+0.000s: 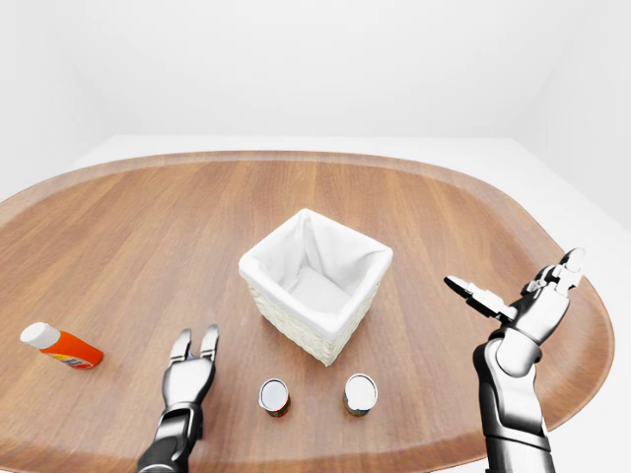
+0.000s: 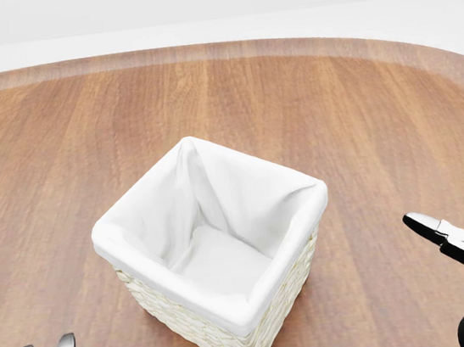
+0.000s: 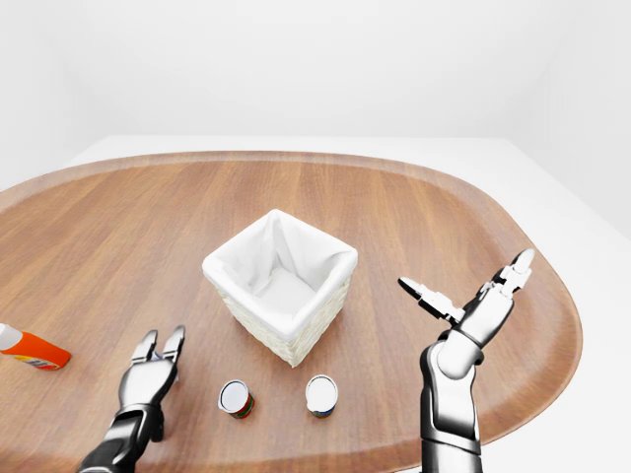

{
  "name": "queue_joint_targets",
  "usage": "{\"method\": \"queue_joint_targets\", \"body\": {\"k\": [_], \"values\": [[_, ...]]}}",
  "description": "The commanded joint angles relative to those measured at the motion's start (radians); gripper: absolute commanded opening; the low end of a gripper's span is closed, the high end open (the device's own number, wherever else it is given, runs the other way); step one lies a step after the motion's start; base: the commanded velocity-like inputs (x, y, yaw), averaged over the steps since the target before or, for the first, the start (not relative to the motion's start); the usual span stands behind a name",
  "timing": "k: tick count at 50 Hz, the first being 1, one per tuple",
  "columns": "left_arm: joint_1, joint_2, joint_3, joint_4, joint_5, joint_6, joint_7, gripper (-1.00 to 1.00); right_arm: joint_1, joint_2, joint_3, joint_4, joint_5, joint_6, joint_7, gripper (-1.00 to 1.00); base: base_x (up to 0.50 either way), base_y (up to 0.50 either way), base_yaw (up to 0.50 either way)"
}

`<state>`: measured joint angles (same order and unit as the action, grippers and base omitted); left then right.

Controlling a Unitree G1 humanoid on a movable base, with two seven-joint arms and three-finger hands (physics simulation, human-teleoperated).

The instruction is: Pick up the alphabet soup and the cream cheese box, and put them in the basket.

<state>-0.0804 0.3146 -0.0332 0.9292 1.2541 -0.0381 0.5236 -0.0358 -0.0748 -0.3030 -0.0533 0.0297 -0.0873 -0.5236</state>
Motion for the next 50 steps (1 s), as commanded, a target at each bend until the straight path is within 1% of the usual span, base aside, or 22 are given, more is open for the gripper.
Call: {"method": "queue_joint_targets", "body": {"k": [1, 3, 4, 5, 8, 12, 15, 19, 25, 32, 47, 48, 49, 50], "values": [[-0.006, 0.009, -0.045, 0.196, -0.034, -0.010, 0.000, 1.00, 0.001, 0.000, 0.000, -0.004, 0.001, 0.000, 0.000, 1.00, 0.00, 0.00, 0.00], [-0.019, 0.006, -0.054, 0.233, -0.040, -0.012, 0.000, 1.00, -0.001, 0.000, 0.000, 0.006, -0.001, 0.000, 0.000, 1.00, 0.00, 0.00, 0.00], [-0.009, 0.009, -0.057, 0.214, -0.044, -0.008, 0.000, 1.00, -0.001, 0.000, 0.000, 0.005, -0.001, 0.000, 0.000, 1.00, 0.00, 0.00, 0.00], [-0.008, 0.009, -0.057, 0.215, -0.051, -0.015, 0.000, 1.00, -0.001, -0.001, 0.000, 0.005, 0.000, 0.000, 0.000, 1.00, 0.00, 0.00, 0.00], [-0.028, 0.012, -0.064, 0.253, -0.055, -0.015, 0.000, 1.00, -0.001, -0.001, 0.000, 0.000, 0.000, 0.000, 0.000, 1.00, 0.00, 0.00, 0.00], [-0.038, 0.015, -0.067, 0.274, -0.069, -0.024, 0.000, 1.00, -0.002, -0.001, 0.000, 0.005, 0.000, 0.000, 0.000, 1.00, 0.00, 0.00, 0.00], [-0.041, 0.015, -0.074, 0.289, -0.073, -0.021, 0.000, 1.00, -0.001, -0.001, 0.000, 0.000, 0.001, 0.000, 0.000, 1.00, 0.00, 0.00, 0.00], [-0.055, 0.017, -0.078, 0.321, -0.083, -0.032, 0.000, 1.00, -0.004, -0.002, 0.000, 0.013, 0.001, 0.000, 0.000, 1.00, 0.00, 0.00, 0.00], [-0.067, 0.019, -0.082, 0.343, -0.093, -0.037, 0.000, 1.00, -0.002, -0.002, 0.001, 0.003, 0.000, 0.000, 0.000, 1.00, 0.00, 0.00, 0.00], [-0.080, 0.020, -0.085, 0.364, -0.105, -0.049, 0.000, 1.00, -0.004, -0.002, 0.001, 0.013, -0.001, 0.000, 0.000, 1.00, 0.00, 0.00, 0.00], [-0.094, 0.031, -0.088, 0.409, -0.112, -0.049, 0.000, 1.00, -0.006, -0.002, 0.002, 0.013, -0.004, 0.000, 0.000, 1.00, 0.00, 0.00, 0.00], [-0.094, 0.031, -0.089, 0.412, -0.111, -0.049, 0.000, 0.86, -0.006, -0.002, 0.002, 0.012, -0.004, 0.000, 0.000, 1.00, 0.00, 0.00, 0.00], [-0.094, 0.032, -0.088, 0.414, -0.113, -0.049, 0.000, 0.40, -0.006, -0.003, 0.002, 0.012, -0.004, 0.000, 0.000, 1.00, 0.00, 0.00, 0.00], [-0.094, 0.033, -0.089, 0.414, -0.112, -0.049, 0.000, 0.25, -0.006, -0.003, 0.002, 0.013, -0.004, 0.000, 0.000, 1.00, 0.00, 0.00, 0.00]]}}
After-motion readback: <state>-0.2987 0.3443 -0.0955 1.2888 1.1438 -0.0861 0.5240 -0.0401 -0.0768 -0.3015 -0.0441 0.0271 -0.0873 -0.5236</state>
